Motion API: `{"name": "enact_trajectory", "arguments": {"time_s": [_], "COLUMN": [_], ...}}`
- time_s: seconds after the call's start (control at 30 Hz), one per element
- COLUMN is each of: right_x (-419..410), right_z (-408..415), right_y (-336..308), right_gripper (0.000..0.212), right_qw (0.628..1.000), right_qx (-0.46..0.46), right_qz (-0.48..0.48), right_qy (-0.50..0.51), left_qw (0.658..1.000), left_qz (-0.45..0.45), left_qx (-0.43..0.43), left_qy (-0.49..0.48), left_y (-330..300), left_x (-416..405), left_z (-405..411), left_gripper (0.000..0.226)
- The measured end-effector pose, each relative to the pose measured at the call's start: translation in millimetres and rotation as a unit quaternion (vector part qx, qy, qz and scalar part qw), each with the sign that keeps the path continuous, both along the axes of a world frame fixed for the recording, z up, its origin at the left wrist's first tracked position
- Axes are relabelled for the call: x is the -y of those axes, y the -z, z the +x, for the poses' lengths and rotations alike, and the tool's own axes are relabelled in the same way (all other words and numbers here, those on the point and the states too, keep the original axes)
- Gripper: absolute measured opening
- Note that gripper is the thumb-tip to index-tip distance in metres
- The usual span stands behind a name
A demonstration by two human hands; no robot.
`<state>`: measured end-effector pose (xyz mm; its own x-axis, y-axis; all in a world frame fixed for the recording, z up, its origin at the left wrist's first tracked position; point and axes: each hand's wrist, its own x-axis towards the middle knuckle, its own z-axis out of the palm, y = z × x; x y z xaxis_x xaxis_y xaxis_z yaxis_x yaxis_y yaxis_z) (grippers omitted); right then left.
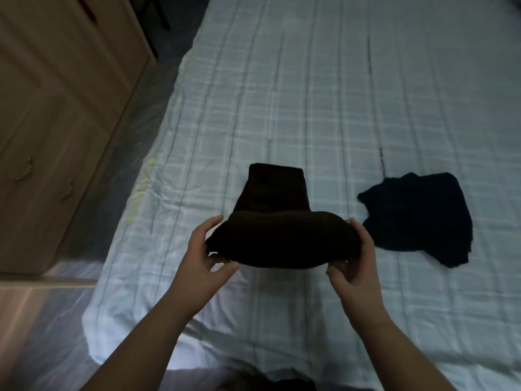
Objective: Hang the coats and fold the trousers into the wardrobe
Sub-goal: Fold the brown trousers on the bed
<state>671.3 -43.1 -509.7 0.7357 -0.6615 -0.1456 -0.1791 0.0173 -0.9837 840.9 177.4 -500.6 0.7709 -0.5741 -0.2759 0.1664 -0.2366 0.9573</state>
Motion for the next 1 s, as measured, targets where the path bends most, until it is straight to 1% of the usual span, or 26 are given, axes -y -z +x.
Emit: {"name": "enact_trajectory", "arguments": {"time_s": [0.1,0.17,0.2,0.23,0.3,0.33,0.37,0.4,0.43,0.47,0.5,0.53,0.6,0.67,0.73,0.83,1.0], "right_x": [32.7,51.8,59.7,67.2,80.5,86.1,90.3,93.2,94.4,93.8,92.8,92.1,94.0,99.4,102.8,102.5,108.6], "right_z": [39.2,69.3,84.1,98.4,125.7,138.8,150.9,161.8,171.6,180.7,188.4,194.2,199.0,198.7,198.1,203.0,208.6], "right_y": [10.6,16.1,19.3,23.0,33.7,40.1,46.6,53.0,59.7,65.3,71.6,79.6,98.4,117.6,132.3,145.1,171.8], "right_gripper": [0.093,0.092,0.090,0.086,0.071,0.062,0.054,0.052,0.054,0.058,0.061,0.064,0.069,0.070,0.070,0.071,0.071], "right_qw": [0.999,0.999,0.999,0.998,0.986,0.966,0.937,0.904,0.875,0.853,0.837,0.827,0.825,0.836,0.846,0.859,0.902], "right_qx": [-0.026,-0.034,-0.038,-0.041,-0.076,-0.108,-0.144,-0.178,-0.209,-0.235,-0.257,-0.273,-0.294,-0.306,-0.313,-0.317,-0.283], "right_qz": [-0.007,-0.002,-0.014,-0.043,-0.144,-0.221,-0.304,-0.374,-0.420,-0.448,-0.464,-0.470,-0.457,-0.428,-0.403,-0.373,-0.296], "right_qy": [0.024,0.042,0.035,0.017,-0.046,-0.076,-0.096,-0.108,-0.117,-0.126,-0.134,-0.144,-0.155,-0.154,-0.155,-0.152,-0.137], "left_qw": [0.998,0.994,0.992,0.989,0.972,0.951,0.918,0.877,0.838,0.809,0.792,0.788,0.805,0.827,0.840,0.850,0.858], "left_qz": [0.009,0.031,0.039,0.050,0.108,0.154,0.212,0.273,0.327,0.368,0.392,0.402,0.395,0.378,0.367,0.356,0.349], "left_qx": [0.004,0.017,0.031,0.071,0.199,0.268,0.335,0.394,0.433,0.452,0.460,0.456,0.423,0.383,0.356,0.339,0.324], "left_qy": [-0.060,-0.106,-0.119,-0.119,-0.062,-0.019,0.016,0.039,0.057,0.072,0.086,0.100,0.133,0.163,0.180,0.186,0.192], "left_y": [2.8,8.7,11.8,17.3,34.4,43.6,53.1,61.9,69.7,77.5,86.5,95.3,113.2,128.3,139.9,155.4,177.6], "left_x": [42.2,73.2,88.1,101.4,123.0,131.5,139.2,146.3,152.5,158.1,162.3,165.6,169.2,172.2,175.4,179.8,186.5], "left_z": [28.8,49.1,59.2,69.1,87.8,96.1,103.4,108.8,112.6,115.9,120.0,124.9,134.8,141.4,144.3,150.2,157.6], "left_gripper": [0.085,0.085,0.087,0.088,0.083,0.074,0.062,0.054,0.052,0.053,0.054,0.055,0.059,0.062,0.066,0.068,0.071]}}
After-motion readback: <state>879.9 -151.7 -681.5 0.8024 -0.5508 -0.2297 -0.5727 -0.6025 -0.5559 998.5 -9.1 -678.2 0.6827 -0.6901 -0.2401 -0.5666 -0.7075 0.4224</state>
